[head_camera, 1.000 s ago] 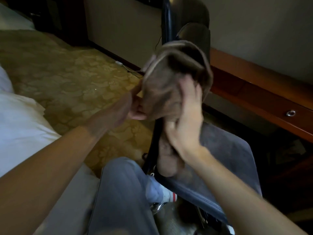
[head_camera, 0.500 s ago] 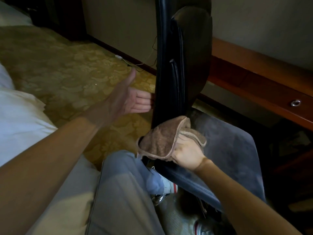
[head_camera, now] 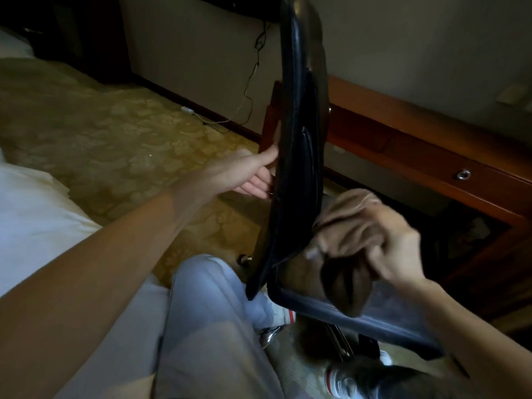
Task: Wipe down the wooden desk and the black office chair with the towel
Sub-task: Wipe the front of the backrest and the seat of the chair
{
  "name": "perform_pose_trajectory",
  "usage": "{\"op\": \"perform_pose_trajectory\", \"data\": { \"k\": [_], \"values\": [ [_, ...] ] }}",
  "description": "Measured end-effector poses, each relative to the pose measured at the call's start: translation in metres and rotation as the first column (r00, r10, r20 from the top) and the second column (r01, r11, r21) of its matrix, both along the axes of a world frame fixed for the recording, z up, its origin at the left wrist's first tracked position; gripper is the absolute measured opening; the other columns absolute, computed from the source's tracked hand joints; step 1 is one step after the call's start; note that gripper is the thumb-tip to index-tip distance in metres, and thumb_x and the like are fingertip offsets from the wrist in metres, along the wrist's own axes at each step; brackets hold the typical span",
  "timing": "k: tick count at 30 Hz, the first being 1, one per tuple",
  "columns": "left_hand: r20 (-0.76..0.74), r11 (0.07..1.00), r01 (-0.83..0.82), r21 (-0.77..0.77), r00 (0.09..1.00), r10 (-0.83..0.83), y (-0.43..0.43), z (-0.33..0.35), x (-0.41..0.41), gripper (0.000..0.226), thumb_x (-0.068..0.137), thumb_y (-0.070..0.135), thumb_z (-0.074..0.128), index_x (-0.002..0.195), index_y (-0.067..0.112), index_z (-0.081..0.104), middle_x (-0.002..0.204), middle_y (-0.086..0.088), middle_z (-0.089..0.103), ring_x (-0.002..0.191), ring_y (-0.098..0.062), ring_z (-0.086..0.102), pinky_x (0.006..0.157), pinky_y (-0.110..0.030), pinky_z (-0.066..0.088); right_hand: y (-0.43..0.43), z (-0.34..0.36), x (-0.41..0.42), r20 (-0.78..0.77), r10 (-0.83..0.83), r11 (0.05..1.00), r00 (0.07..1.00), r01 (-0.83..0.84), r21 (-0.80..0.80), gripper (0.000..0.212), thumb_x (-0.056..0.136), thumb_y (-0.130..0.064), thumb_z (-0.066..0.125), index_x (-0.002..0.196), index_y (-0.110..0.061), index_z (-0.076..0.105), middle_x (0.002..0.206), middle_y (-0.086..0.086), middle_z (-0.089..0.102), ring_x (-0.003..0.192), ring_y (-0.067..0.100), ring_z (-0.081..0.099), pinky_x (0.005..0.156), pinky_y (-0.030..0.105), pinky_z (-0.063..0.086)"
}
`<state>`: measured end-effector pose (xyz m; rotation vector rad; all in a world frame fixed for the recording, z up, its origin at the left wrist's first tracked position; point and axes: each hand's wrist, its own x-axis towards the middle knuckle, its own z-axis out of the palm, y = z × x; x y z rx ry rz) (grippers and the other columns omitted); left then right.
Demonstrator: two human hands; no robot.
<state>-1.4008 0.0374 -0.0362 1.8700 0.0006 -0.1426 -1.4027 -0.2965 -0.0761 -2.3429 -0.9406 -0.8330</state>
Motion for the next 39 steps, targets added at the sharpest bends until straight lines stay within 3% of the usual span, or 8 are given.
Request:
{"op": "perform_pose_trajectory", "data": {
  "k": [5, 10, 14, 19, 22, 29, 34, 39],
  "values": [
    [0.047, 0.991, 0.119, 0.064, 0.991, -0.122, -0.034, -0.001, -0.018, 0.080, 0.074, 0.090, 0.035, 0.084, 0.019, 0.071, 0.070, 0.008, 0.076, 0.081, -0.013, 0.078, 0.068, -0.020, 0.059, -0.002, 0.039, -0.037, -0.159, -0.009, 0.881, 0.987, 0.083, 0.466, 0.041, 0.088, -0.020, 0.047, 0.125, -0.028, 0.061, 0.113, -0.037, 0.063, 0.111, -0.010, 0.059, 0.095, 0.008, 0.044],
    [0.076, 0.960, 0.173, 0.223, 0.978, -0.194, -0.077, 0.009, -0.024, 0.083, 0.089, 0.082, 0.036, 0.087, 0.009, 0.074, 0.074, -0.002, 0.077, 0.071, -0.013, 0.077, 0.070, -0.026, 0.061, 0.024, 0.021, -0.079, -0.067, 0.080, 0.870, 0.994, -0.037, 0.492, 0.041, 0.096, -0.004, 0.051, 0.136, -0.010, 0.053, 0.135, -0.021, 0.059, 0.127, 0.005, 0.057, 0.108, 0.028, 0.045],
    [0.384, 0.882, -0.125, 0.454, 0.921, -0.067, -0.109, 0.013, -0.030, 0.081, 0.078, 0.092, 0.041, 0.064, 0.019, 0.074, 0.055, 0.009, 0.070, 0.048, -0.007, 0.069, 0.066, -0.033, 0.056, 0.023, 0.010, -0.099, 0.133, 0.041, 0.781, 0.990, -0.115, 0.614, 0.042, 0.094, 0.008, 0.052, 0.136, 0.002, 0.051, 0.139, 0.010, 0.058, 0.132, 0.030, 0.055, 0.113, 0.052, 0.043],
    [0.518, 0.862, -0.270, 0.429, 0.855, 0.010, -0.119, 0.012, -0.013, 0.051, 0.067, 0.069, 0.047, 0.072, 0.025, 0.072, 0.071, 0.002, 0.074, 0.070, -0.025, 0.074, 0.073, -0.044, 0.060, -0.019, 0.039, -0.075, 0.373, -0.005, 0.957, 0.928, -0.105, 0.272, 0.046, 0.099, -0.025, 0.059, 0.140, -0.042, 0.047, 0.144, -0.021, 0.049, 0.144, 0.011, 0.040, 0.107, 0.075, 0.034],
    [0.487, 0.859, -0.285, 0.425, 0.872, 0.048, -0.118, -0.006, 0.012, 0.067, 0.077, 0.086, 0.041, 0.073, 0.028, 0.072, 0.065, 0.007, 0.072, 0.067, -0.015, 0.072, 0.072, -0.044, 0.060, -0.039, 0.019, -0.051, 0.448, -0.043, 0.999, 0.893, 0.041, 0.014, 0.031, 0.104, -0.028, 0.047, 0.129, -0.010, 0.051, 0.137, 0.020, 0.052, 0.138, 0.039, 0.042, 0.110, 0.075, 0.028],
    [0.315, 0.945, -0.279, 0.168, 0.924, 0.217, -0.112, -0.047, 0.046, 0.067, 0.085, 0.078, 0.047, 0.088, 0.017, 0.075, 0.086, -0.003, 0.076, 0.084, -0.018, 0.073, 0.082, -0.050, 0.061, -0.070, -0.057, -0.038, 0.561, -0.075, 0.966, 0.825, 0.201, -0.166, 0.021, 0.089, -0.030, 0.056, 0.101, -0.013, 0.053, 0.118, 0.021, 0.046, 0.109, 0.036, 0.048, 0.119, 0.057, 0.017],
    [0.281, 0.963, -0.251, 0.094, 0.935, 0.216, -0.113, -0.052, 0.048, 0.074, 0.082, 0.080, 0.048, 0.096, 0.012, 0.075, 0.092, -0.004, 0.077, 0.085, -0.015, 0.074, 0.082, -0.050, 0.062, -0.080, -0.094, -0.039, 0.469, 0.150, 0.842, 0.871, 0.136, -0.522, 0.033, 0.104, -0.022, 0.038, 0.116, -0.026, 0.068, 0.122, 0.003, 0.069, 0.100, 0.020, 0.067, 0.075, 0.034, 0.052],
    [0.177, 0.976, -0.215, 0.042, 0.963, 0.204, -0.121, -0.053, 0.058, 0.048, 0.096, 0.066, 0.050, 0.098, 0.020, 0.063, 0.107, -0.001, 0.068, 0.097, -0.010, 0.068, 0.068, -0.031, 0.063, -0.089, -0.132, -0.038, 0.355, 0.315, 0.762, 0.880, -0.011, -0.647, 0.041, 0.106, -0.017, 0.036, 0.125, -0.025, 0.071, 0.100, -0.001, 0.077, 0.100, 0.023, 0.066, 0.093, 0.035, 0.047]
  ]
}}
